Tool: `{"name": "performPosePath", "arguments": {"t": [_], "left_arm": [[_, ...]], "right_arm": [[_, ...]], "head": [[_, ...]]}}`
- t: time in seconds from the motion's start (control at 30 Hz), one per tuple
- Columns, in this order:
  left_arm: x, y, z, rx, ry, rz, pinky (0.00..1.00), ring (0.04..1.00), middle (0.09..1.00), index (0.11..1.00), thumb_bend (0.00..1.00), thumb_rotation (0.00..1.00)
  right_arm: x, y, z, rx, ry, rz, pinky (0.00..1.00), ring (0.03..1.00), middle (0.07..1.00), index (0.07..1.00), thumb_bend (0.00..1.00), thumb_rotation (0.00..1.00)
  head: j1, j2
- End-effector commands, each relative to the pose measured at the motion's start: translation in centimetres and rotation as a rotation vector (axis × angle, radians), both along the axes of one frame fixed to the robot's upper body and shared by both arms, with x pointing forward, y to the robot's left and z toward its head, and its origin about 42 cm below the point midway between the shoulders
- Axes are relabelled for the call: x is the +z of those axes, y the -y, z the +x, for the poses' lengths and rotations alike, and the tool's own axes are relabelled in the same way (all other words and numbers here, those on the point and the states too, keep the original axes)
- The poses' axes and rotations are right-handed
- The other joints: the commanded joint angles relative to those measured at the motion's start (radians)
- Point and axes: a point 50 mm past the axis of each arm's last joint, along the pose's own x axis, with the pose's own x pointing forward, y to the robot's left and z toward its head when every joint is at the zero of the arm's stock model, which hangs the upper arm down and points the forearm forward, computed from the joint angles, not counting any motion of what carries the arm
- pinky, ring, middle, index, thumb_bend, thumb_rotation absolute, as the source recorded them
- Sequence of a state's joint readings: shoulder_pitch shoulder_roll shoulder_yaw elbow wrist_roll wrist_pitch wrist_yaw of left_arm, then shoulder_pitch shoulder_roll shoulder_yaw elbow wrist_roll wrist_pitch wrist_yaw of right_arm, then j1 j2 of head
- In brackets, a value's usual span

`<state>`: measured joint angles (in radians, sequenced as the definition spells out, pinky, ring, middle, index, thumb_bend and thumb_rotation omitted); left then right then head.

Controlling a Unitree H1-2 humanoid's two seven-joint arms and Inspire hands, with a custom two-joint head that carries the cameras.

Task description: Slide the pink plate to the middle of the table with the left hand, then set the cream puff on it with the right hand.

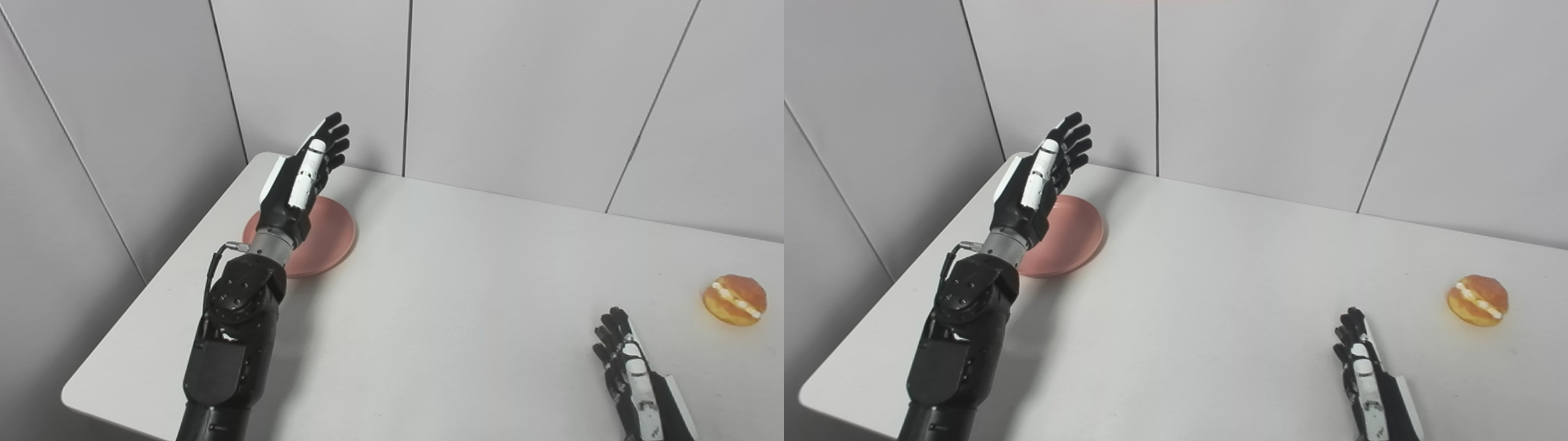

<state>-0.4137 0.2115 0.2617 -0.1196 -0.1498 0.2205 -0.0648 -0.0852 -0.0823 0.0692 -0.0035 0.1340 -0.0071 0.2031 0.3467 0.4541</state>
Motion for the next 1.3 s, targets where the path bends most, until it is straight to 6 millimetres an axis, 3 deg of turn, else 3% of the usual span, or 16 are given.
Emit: {"name": "performPosePath", "arguments": {"t": [0.0,0.43,0.87,1.27], "left_arm": [[3.1,-0.8,0.7,0.031,0.112,0.012,0.92,0.919,0.928,0.914,0.46,1.00],[3.8,-6.1,2.0,0.132,0.110,-0.024,0.95,0.942,0.943,0.933,0.45,1.00],[2.3,-10.6,1.9,0.235,0.060,-0.043,0.97,0.960,0.967,0.954,0.45,1.00],[0.9,-12.5,1.7,0.280,0.021,-0.106,0.97,0.962,0.969,0.954,0.43,1.00]], "right_arm": [[-0.7,-0.1,0.1,0.000,-0.041,-0.001,1.00,1.000,1.000,1.000,0.30,1.00],[-0.8,0.1,0.1,0.003,-0.040,0.005,1.00,1.000,1.000,1.000,0.31,1.00],[-0.6,0.3,0.0,-0.001,-0.048,-0.002,1.00,1.000,1.000,1.000,0.31,1.00],[-0.6,0.4,0.0,-0.002,-0.048,0.000,1.00,1.000,1.000,1.000,0.30,1.00]], "head": [[0.002,0.000],[0.007,-0.004],[0.012,0.002],[0.013,0.008]]}}
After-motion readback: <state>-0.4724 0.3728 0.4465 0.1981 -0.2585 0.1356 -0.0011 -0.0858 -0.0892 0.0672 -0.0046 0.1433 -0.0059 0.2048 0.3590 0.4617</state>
